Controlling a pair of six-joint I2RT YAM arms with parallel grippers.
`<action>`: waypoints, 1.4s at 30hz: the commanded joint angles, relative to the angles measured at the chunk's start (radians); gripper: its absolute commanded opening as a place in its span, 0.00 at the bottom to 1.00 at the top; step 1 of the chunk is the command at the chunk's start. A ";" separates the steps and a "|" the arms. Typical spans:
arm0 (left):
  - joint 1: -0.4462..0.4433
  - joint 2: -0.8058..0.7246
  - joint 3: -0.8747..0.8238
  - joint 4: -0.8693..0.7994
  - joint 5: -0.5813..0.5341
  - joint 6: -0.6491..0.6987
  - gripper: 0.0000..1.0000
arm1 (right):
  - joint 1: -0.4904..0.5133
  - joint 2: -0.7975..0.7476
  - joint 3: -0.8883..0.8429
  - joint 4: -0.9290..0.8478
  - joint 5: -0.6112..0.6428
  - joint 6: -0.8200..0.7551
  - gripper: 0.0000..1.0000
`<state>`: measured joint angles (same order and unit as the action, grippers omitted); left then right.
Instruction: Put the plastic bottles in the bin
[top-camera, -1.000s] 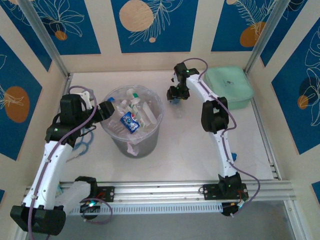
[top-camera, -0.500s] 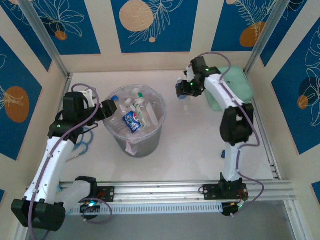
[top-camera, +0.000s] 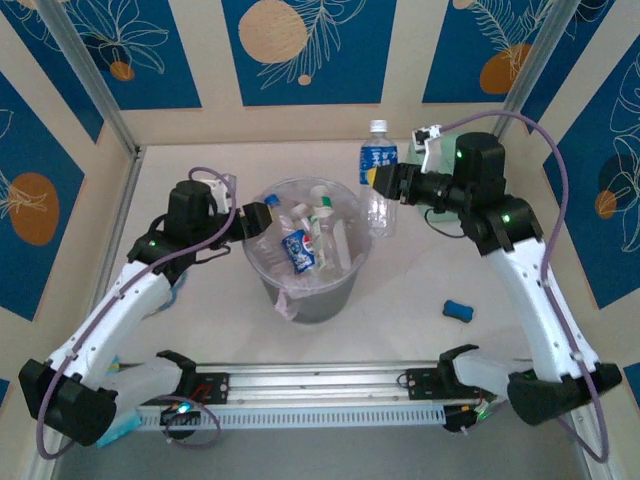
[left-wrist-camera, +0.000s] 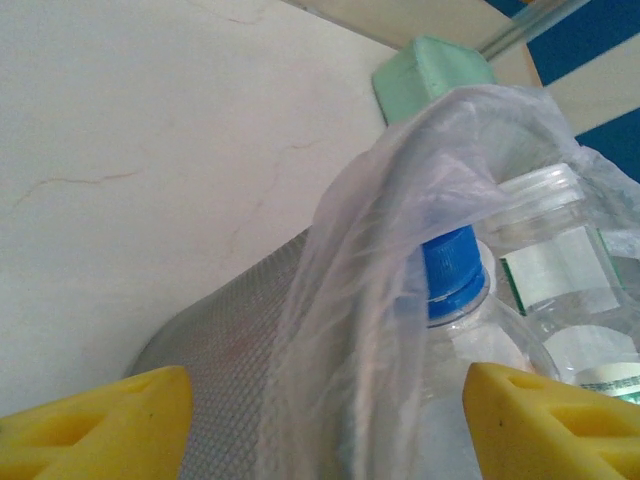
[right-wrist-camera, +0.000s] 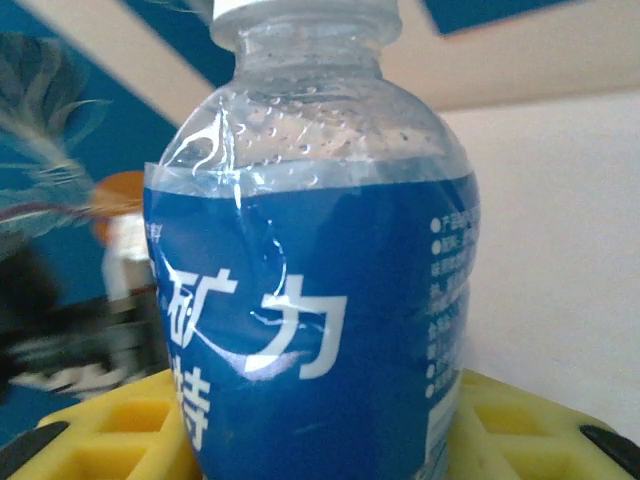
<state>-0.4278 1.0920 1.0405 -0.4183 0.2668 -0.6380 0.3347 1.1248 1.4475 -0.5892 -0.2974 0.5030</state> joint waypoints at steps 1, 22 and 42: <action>-0.047 0.031 -0.004 0.000 0.005 -0.025 0.71 | 0.075 -0.047 -0.059 0.174 -0.042 0.054 0.27; -0.038 -0.176 0.119 -0.160 -0.290 0.062 0.85 | 0.440 0.194 -0.115 0.683 0.178 -0.153 0.19; -0.022 -0.102 0.112 -0.092 -0.192 0.046 0.80 | 0.510 0.235 -0.057 0.166 0.290 -0.232 0.18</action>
<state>-0.4591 0.9756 1.1534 -0.5583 0.0357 -0.5781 0.8383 1.3582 1.3571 -0.1944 -0.0475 0.3176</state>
